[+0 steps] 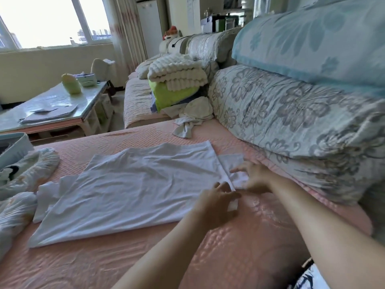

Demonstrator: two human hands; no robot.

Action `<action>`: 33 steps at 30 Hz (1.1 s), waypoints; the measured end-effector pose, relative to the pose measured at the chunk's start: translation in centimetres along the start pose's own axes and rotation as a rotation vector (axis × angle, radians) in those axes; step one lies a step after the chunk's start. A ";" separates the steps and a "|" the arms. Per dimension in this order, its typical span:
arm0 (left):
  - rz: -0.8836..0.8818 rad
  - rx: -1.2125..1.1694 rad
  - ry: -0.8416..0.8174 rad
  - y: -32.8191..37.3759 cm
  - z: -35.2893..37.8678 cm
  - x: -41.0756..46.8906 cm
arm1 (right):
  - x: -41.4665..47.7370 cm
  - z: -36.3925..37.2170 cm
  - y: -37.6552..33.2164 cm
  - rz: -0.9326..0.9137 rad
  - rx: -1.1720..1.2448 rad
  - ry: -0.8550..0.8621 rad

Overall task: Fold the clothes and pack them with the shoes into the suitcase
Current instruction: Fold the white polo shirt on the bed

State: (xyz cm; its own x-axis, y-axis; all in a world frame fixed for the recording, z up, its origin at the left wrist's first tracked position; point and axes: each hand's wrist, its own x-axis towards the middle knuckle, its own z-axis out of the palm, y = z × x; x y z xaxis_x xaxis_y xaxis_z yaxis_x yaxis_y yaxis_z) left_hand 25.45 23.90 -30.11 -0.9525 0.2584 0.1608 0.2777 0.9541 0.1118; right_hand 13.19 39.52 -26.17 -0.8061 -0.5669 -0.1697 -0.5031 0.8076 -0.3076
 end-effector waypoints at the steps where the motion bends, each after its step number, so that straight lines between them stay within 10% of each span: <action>1: 0.040 -0.019 0.021 0.2 0.0 0.3 | 0.2 0.0 0.4 0.003 -0.008 -0.044; 10: -0.004 -0.309 0.019 -1.9 -0.4 -0.2 | 1.2 -0.4 -1.5 -0.045 0.007 0.124; 16: -0.086 -0.277 0.089 -3.3 1.6 -2.0 | -0.9 1.0 -2.3 0.109 0.190 -0.276; 21: -0.111 -0.211 0.096 -2.8 2.5 -2.4 | -2.5 1.4 -1.5 0.019 0.450 -0.235; 33: -0.109 0.027 -0.096 -1.2 1.0 -2.8 | -1.7 -0.1 -0.6 0.097 0.038 -0.293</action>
State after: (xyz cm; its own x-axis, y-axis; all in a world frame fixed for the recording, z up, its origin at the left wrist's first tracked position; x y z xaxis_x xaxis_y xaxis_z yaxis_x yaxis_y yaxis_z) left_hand 27.65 22.21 -31.70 -0.9848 0.1651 0.0540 0.1697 0.9807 0.0970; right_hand 14.86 40.06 -25.65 -0.7230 -0.5144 -0.4611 -0.4114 0.8568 -0.3108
